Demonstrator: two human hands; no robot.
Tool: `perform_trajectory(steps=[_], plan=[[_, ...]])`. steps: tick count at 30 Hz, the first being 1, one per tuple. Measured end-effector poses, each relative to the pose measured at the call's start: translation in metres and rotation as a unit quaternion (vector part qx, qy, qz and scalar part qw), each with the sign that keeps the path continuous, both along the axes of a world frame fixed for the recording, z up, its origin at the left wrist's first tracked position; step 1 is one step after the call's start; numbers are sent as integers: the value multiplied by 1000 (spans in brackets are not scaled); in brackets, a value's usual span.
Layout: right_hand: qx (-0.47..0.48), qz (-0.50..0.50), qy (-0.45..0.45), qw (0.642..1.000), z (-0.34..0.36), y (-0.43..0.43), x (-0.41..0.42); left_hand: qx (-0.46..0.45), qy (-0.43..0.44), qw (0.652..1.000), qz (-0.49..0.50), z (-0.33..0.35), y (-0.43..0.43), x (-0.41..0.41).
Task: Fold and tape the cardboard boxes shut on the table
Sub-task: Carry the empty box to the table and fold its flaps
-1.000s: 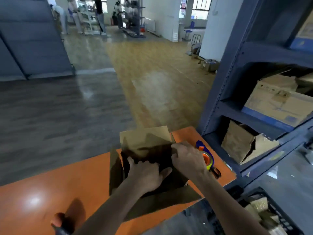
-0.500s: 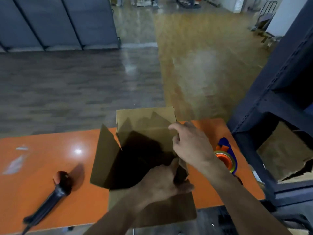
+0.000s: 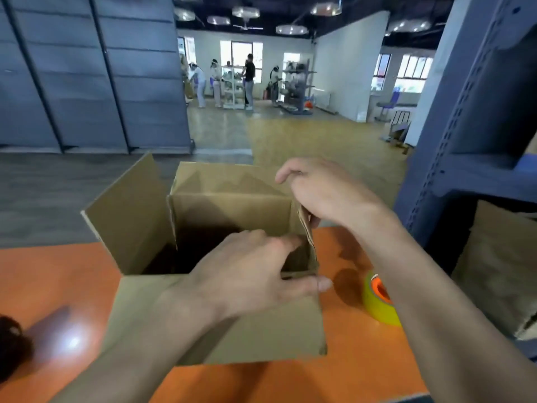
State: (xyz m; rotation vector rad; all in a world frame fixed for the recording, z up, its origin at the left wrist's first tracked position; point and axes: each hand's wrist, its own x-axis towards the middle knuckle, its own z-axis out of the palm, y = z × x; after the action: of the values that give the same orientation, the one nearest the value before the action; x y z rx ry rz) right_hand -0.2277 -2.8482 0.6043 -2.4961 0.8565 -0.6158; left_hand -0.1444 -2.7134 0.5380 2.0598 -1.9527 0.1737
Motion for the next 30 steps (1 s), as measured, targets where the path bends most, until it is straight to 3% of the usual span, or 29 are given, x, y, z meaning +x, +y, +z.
perform_trajectory(steps=[6, 12, 20, 25, 27, 30], plan=[[21, 29, 1, 999, 1, 4, -9, -6, 28, 999, 46, 1, 1, -26], [47, 59, 3, 997, 9, 14, -32, -68, -9, 991, 115, -13, 0, -48], [107, 92, -82, 987, -8, 2, -86, -25, 51, 990, 129, 1, 18, -61], [200, 73, -53, 976, -32, -7, -119, 84, 167, 978, 94, 10, 39, -53], [141, 50, -25, 988, -47, -4, -121, 119, 147, 978, 92, 14, 47, -50], [-82, 3, 12, 997, -54, 7, -118, 90, 146, 980, 101, 12, 52, -51]])
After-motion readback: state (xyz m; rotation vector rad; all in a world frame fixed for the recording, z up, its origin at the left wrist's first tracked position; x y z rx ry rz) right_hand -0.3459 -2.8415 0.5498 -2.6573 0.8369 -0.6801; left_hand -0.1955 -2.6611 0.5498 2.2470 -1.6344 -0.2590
